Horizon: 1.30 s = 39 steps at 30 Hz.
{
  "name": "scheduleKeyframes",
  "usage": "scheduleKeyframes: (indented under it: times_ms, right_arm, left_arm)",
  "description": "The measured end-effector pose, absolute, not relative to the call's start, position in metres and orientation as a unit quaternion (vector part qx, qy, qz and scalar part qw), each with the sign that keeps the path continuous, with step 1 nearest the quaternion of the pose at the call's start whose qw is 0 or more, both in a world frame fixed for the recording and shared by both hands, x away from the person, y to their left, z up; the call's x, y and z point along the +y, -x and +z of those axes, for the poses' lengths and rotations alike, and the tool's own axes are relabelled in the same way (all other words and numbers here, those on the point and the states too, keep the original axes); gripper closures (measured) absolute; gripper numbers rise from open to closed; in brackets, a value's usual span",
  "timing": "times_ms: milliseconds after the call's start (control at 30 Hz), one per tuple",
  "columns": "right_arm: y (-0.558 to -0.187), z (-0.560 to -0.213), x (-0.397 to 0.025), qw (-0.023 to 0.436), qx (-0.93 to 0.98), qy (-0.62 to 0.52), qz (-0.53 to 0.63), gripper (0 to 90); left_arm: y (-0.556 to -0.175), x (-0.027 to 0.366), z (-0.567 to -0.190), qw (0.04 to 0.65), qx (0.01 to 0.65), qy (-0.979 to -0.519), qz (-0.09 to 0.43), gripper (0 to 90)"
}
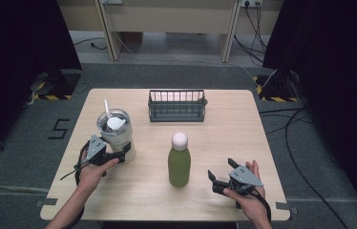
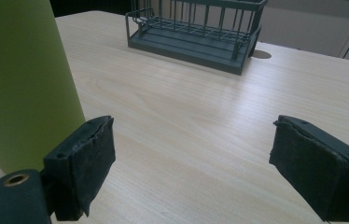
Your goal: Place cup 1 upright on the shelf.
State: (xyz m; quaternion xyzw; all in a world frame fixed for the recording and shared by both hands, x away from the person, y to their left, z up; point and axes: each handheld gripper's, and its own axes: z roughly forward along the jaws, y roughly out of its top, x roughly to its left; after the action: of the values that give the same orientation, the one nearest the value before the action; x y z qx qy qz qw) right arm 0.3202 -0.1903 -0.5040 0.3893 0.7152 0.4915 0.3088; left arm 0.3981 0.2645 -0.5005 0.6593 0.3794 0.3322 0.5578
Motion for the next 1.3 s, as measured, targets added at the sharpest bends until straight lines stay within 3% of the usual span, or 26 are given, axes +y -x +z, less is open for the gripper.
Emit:
scheduleKeyframes:
  times_ms: [1300]
  right_arm:
    - [-0.321,-0.503,-0.195,0.312,0.71,-0.395,0.492,14.0]
  left_arm:
    - [-0.414,0.241,-0.468,0.564,0.351,-0.662,0.347,10.1]
